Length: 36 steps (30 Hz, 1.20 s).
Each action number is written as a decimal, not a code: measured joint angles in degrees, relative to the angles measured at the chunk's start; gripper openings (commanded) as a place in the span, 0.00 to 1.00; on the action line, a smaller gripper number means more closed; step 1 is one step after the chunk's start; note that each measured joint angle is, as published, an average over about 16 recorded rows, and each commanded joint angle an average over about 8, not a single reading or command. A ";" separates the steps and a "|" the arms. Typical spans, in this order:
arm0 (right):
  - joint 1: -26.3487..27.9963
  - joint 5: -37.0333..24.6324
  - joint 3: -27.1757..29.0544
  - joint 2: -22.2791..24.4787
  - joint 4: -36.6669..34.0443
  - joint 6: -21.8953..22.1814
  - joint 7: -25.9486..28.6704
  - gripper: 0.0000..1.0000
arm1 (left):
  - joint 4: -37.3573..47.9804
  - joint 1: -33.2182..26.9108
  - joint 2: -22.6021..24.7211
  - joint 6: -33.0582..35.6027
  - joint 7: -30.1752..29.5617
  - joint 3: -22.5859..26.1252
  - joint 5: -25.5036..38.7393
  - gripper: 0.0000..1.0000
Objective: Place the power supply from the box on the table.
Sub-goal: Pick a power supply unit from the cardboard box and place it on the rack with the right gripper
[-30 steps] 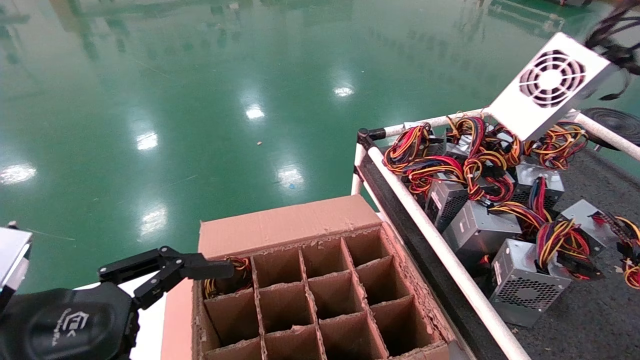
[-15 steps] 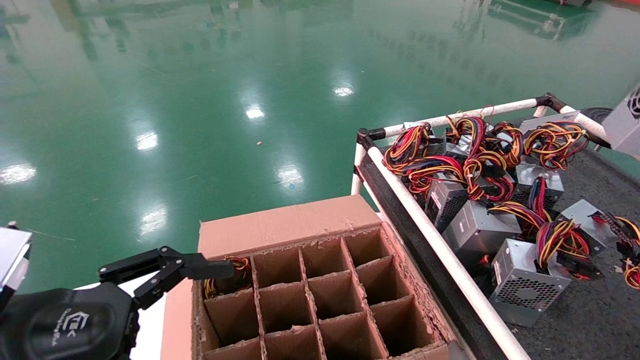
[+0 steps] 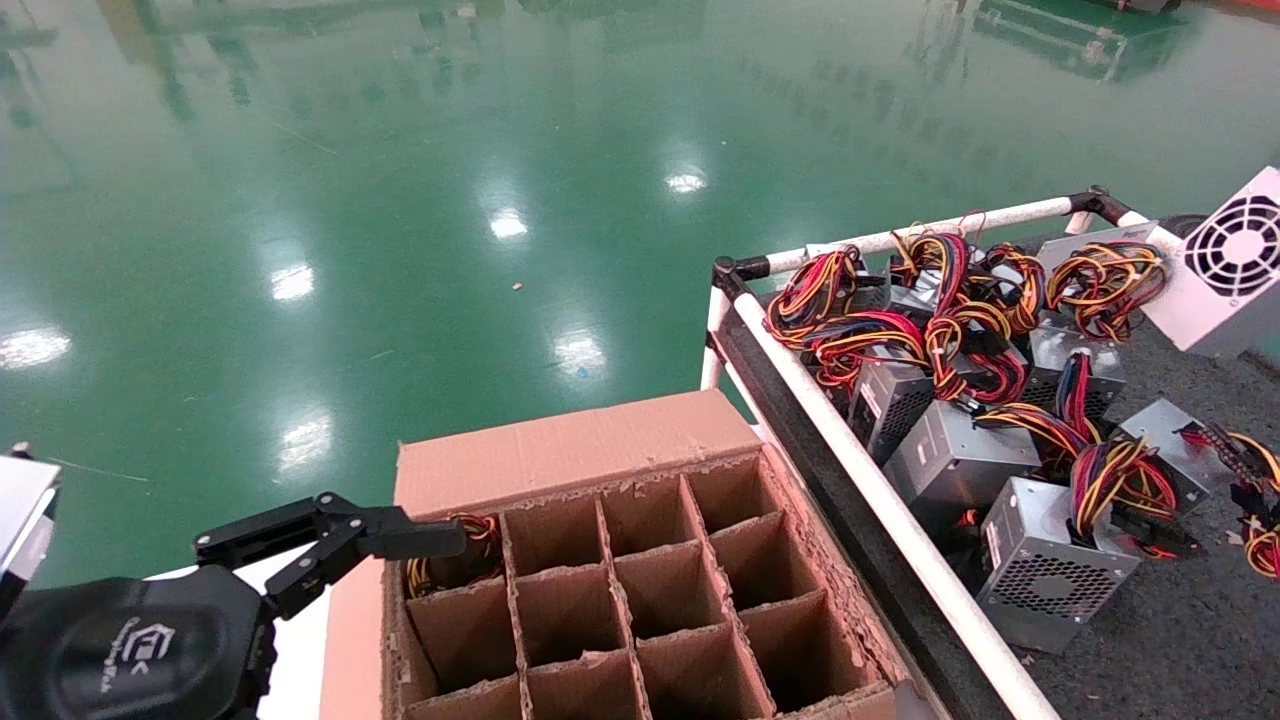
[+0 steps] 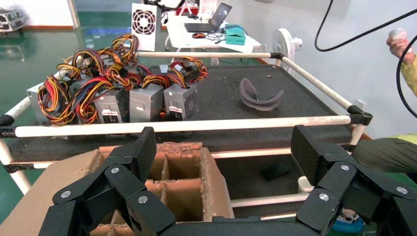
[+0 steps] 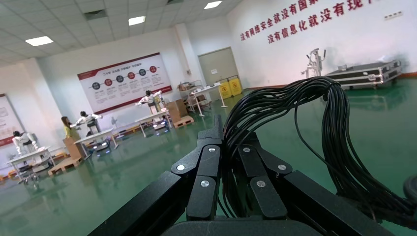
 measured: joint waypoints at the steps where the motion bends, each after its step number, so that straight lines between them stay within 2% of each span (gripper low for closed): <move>1: -0.31 0.10 0.07 -0.08 0.04 0.31 -0.06 0.00 | 0.00 0.00 0.00 0.00 0.00 0.00 0.00 1.00; 15: -5.45 0.99 0.75 -1.92 0.62 3.95 -1.23 0.00 | 0.00 0.00 0.00 0.00 0.00 0.01 0.00 1.00; 36: -12.14 0.75 0.64 -5.37 1.80 5.18 -2.54 0.00 | 0.00 0.00 -0.01 -0.01 0.01 0.02 -0.01 1.00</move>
